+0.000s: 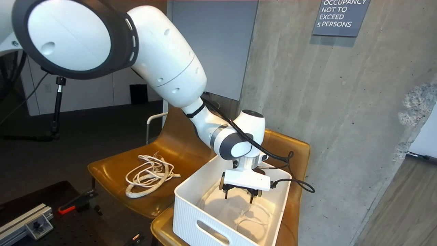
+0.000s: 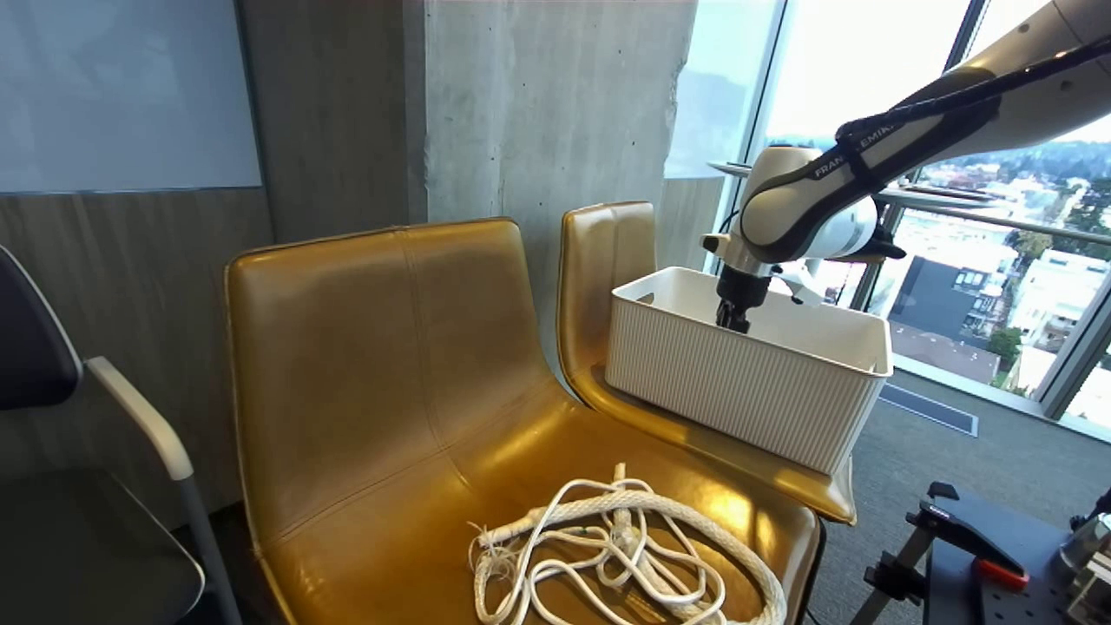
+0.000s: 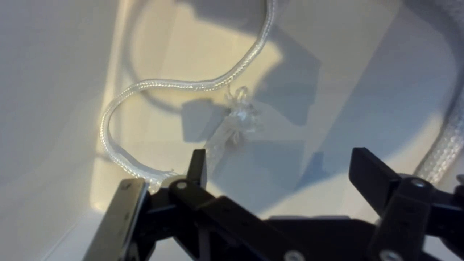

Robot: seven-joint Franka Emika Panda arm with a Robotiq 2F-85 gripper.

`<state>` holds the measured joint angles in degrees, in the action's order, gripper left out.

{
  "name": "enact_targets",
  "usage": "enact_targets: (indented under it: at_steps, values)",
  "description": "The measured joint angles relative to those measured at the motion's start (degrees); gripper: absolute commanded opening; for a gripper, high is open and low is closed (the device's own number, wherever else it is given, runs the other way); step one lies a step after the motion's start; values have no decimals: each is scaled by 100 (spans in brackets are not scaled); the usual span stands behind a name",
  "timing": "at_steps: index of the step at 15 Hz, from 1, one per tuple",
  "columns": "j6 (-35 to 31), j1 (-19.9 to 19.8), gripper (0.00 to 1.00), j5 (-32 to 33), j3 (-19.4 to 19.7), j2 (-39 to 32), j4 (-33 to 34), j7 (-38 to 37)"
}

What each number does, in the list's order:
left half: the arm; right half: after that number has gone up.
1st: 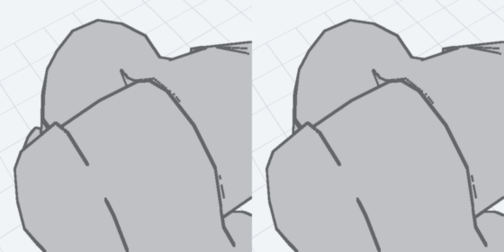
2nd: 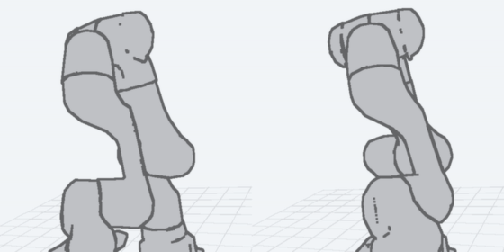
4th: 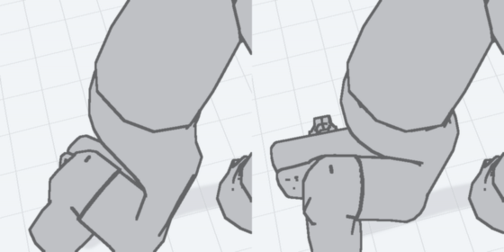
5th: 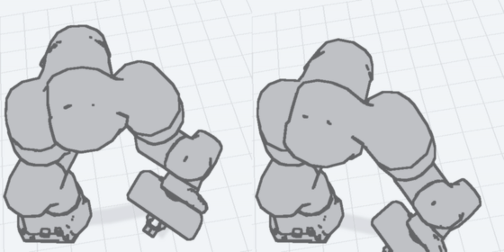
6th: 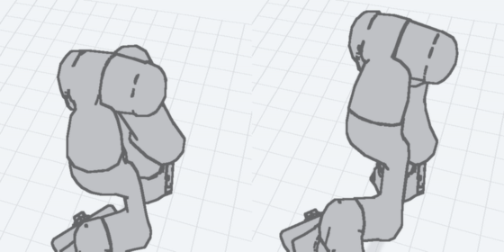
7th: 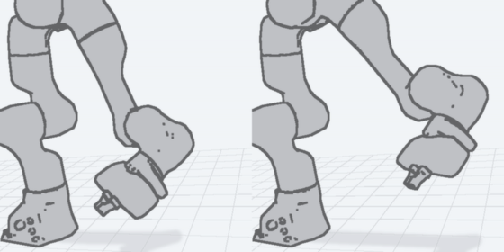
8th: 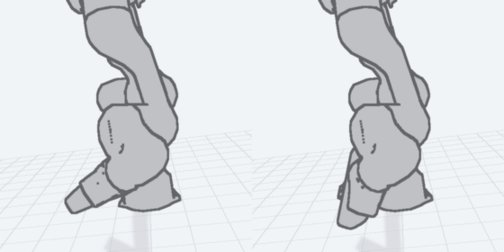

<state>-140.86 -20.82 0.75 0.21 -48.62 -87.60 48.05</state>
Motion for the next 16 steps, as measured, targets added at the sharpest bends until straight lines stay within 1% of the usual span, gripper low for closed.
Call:
enact_targets:
  at_steps: [6, 7, 8, 9, 10, 11, 13, 14, 16]
  values:
    - [-2, 5, 99, 52, 17, -330, 36, 9]
    - [-4, 4, 85, 73, 28, -367, 56, 9]
    - [-3, 3, 75, 93, 36, -392, 89, 9]
    - [-3, 3, 73, 105, 39, -400, 104, 9]
    - [-3, 3, 67, 115, 40, -402, 109, 9]
    - [-3, 4, 58, 126, 40, -402, 115, 9]
    - [-3, 4, 44, 137, 40, -401, 135, 9]
    - [-3, 4, 35, 137, 40, -401, 140, 9]
    - [-3, 4, 22, 139, 40, -402, 141, 9]
